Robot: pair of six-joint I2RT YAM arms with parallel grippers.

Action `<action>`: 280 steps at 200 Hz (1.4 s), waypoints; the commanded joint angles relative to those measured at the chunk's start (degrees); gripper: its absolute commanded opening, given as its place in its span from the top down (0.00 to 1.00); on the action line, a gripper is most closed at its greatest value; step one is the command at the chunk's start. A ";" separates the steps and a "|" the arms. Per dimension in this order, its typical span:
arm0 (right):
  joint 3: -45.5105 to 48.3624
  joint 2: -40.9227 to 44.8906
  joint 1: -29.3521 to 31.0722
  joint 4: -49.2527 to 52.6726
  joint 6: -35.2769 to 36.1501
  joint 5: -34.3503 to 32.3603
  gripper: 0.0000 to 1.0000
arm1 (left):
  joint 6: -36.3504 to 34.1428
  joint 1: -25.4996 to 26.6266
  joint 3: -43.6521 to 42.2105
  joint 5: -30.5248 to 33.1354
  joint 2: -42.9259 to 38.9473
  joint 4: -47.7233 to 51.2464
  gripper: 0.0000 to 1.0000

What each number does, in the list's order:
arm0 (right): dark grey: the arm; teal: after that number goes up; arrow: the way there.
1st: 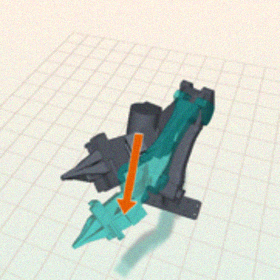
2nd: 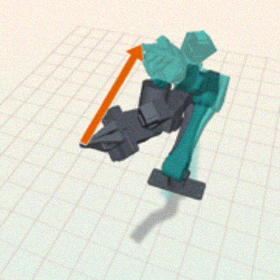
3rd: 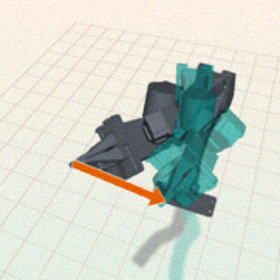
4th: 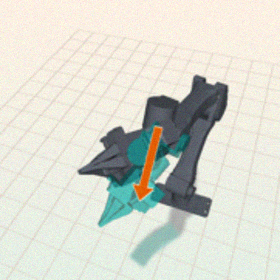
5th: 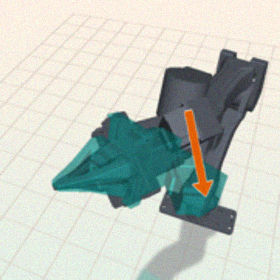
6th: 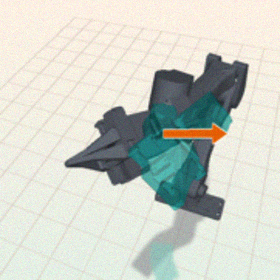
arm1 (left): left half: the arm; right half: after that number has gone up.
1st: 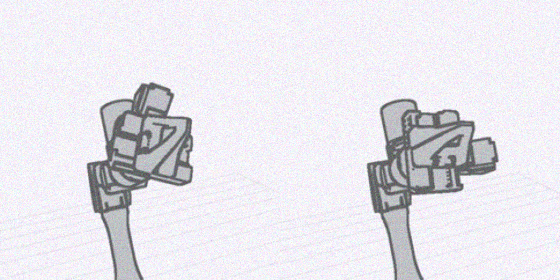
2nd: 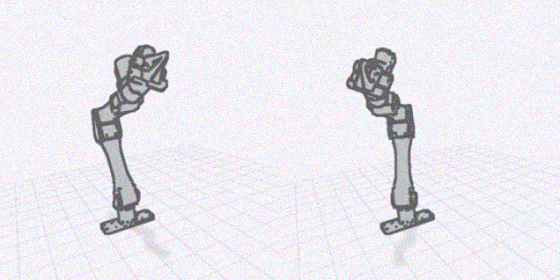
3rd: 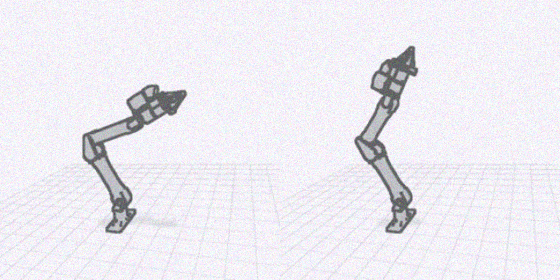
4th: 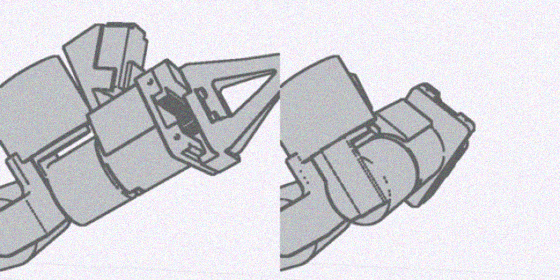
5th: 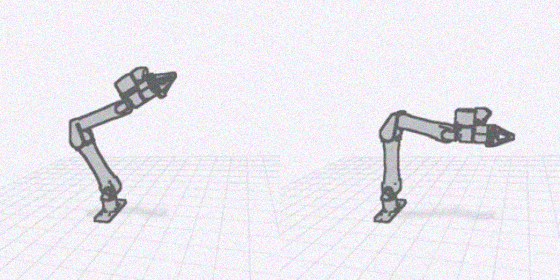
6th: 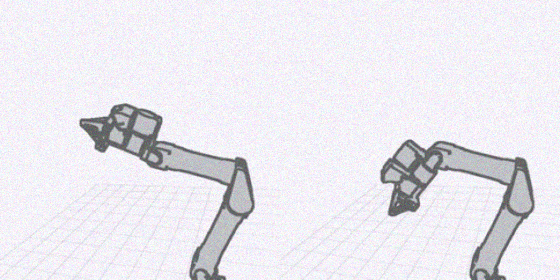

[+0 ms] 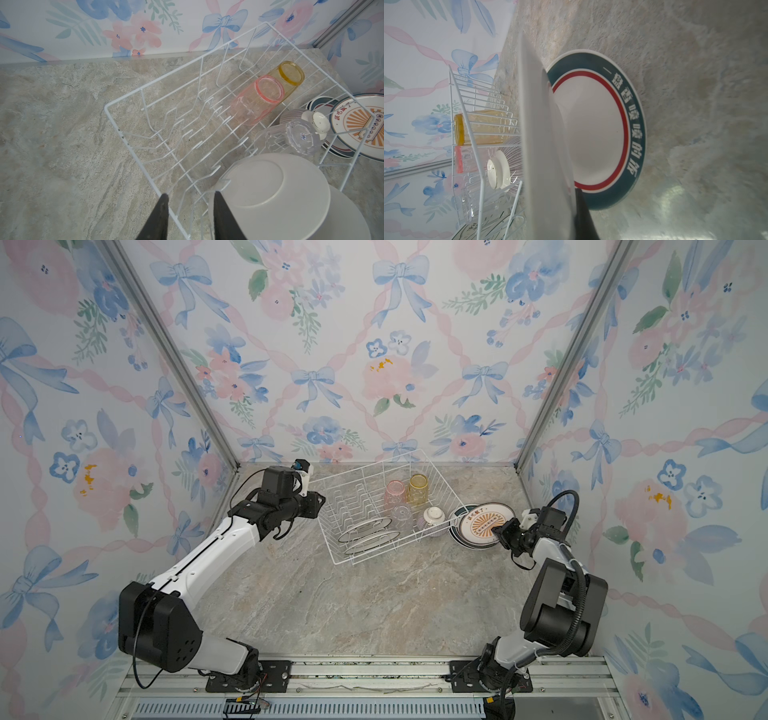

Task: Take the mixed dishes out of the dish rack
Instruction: 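Lower the sunburst plate with the right gripper onto the green-rimmed plate stack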

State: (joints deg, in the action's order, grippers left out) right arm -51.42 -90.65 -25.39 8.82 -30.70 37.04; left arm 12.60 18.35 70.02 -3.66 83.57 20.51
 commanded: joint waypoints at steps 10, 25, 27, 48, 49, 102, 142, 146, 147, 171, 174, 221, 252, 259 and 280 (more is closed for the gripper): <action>0.18 -1.91 0.92 -5.35 -2.19 2.43 1.00 | -0.56 -0.41 -0.85 -0.33 -0.46 0.41 0.67; 0.09 -2.73 1.07 -5.63 -2.30 2.47 1.00 | -0.62 -0.45 -0.85 -0.81 -0.34 0.40 0.67; 0.05 -2.85 1.11 -5.69 -2.34 2.48 1.00 | -0.64 -0.43 -0.85 -0.93 -0.36 0.40 0.67; -0.12 -3.81 1.38 -6.11 -2.66 2.43 1.00 | -0.65 -0.48 -0.85 -1.57 -0.17 0.41 0.67; -0.10 -3.87 1.39 -6.14 -2.68 2.47 1.00 | -0.69 -0.49 -0.85 -1.55 -0.16 0.41 0.67; -1.38 -7.53 2.44 -6.33 -2.72 2.43 1.00 | -0.99 -0.47 -0.45 -2.40 0.45 0.41 0.67; -2.77 -9.21 2.60 -3.57 -1.54 1.86 0.83 | -1.17 -0.53 -0.32 -2.67 0.89 0.41 0.66; -2.88 -9.19 2.61 -3.05 -1.23 1.72 0.81 | -1.26 -0.57 -0.32 -2.79 0.89 0.41 0.67; -2.94 -9.19 2.62 -2.90 -1.17 1.68 0.80 | -1.26 -0.58 -0.32 -2.82 0.89 0.41 0.67; -4.02 -8.52 2.60 0.91 1.21 -0.12 0.65 | -1.43 -0.51 -0.41 -2.85 1.07 0.49 0.67; -4.17 -8.37 2.60 1.37 1.46 -0.31 0.64 | -1.46 -0.52 -0.41 -2.86 1.13 0.49 0.67; -7.08 -6.70 2.68 8.51 5.54 -3.46 0.44 | -1.61 -0.63 -0.74 -3.12 1.51 0.50 0.67; -10.26 -5.58 2.96 16.48 9.92 -8.45 0.37 | -1.86 -0.82 -1.36 -3.01 1.34 0.49 0.67; -10.97 -5.42 3.13 18.19 10.94 -9.66 0.36 | -1.83 -0.88 -1.46 -2.92 1.27 0.49 0.67; -12.74 -5.75 3.69 22.04 13.62 -13.21 0.34 | -1.97 -1.06 -1.73 -3.02 1.24 0.49 0.67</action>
State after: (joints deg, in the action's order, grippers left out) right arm -61.19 -97.80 -22.65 23.00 -22.11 29.28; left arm 11.97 17.74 69.45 -6.02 84.25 20.56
